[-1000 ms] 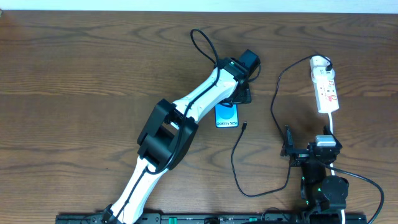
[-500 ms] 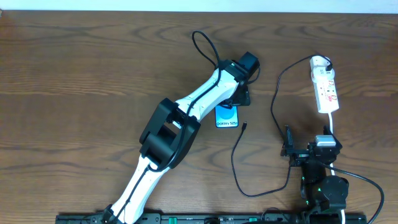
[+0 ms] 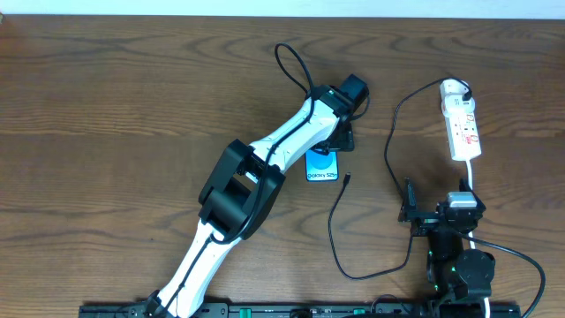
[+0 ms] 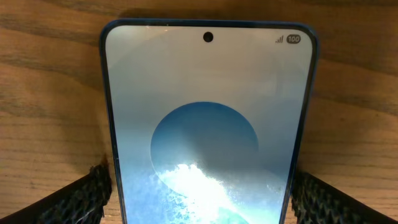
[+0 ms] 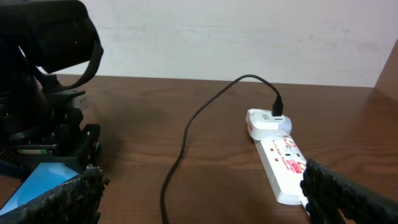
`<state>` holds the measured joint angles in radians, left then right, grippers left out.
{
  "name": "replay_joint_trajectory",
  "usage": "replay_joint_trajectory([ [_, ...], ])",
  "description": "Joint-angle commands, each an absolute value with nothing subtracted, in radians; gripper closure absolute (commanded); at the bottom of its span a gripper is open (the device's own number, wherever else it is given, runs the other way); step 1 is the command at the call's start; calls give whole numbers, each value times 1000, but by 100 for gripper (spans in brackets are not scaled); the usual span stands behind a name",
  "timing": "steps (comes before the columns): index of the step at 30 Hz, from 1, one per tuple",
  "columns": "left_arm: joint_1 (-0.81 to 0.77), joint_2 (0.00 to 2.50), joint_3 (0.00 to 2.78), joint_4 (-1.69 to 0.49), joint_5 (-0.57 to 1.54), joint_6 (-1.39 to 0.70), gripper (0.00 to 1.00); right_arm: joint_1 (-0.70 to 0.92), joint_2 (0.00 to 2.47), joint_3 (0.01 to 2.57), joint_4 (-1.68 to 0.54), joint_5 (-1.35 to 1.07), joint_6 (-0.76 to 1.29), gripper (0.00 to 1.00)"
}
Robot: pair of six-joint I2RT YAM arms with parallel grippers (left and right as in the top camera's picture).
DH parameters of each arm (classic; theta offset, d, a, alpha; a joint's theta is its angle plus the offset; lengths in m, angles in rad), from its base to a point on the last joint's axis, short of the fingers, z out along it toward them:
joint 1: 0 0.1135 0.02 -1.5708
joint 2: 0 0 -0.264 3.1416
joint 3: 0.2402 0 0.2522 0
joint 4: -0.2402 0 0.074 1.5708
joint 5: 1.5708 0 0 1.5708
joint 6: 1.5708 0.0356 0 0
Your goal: Plug charger to phone and switch on socket
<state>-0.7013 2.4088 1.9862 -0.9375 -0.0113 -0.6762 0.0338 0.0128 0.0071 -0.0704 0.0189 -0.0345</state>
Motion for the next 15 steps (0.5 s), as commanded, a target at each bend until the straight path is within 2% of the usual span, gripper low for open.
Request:
replay_joint_trajectory([
  [1,-697,2465,1980,-936,-11,-670,11,25,9,6,-74,23,-42,1],
  [3,-697,2465,1980,-936,-11,-670,15,25,9,6,-74,23,-42,1],
  [12,-697,2463,1980,-937,-6,-670,15,25,9,6,-74,23,-42,1],
  [15,-697,2455,1980,-937,15,-670,20,25,9,6,-74,23,-42,1],
])
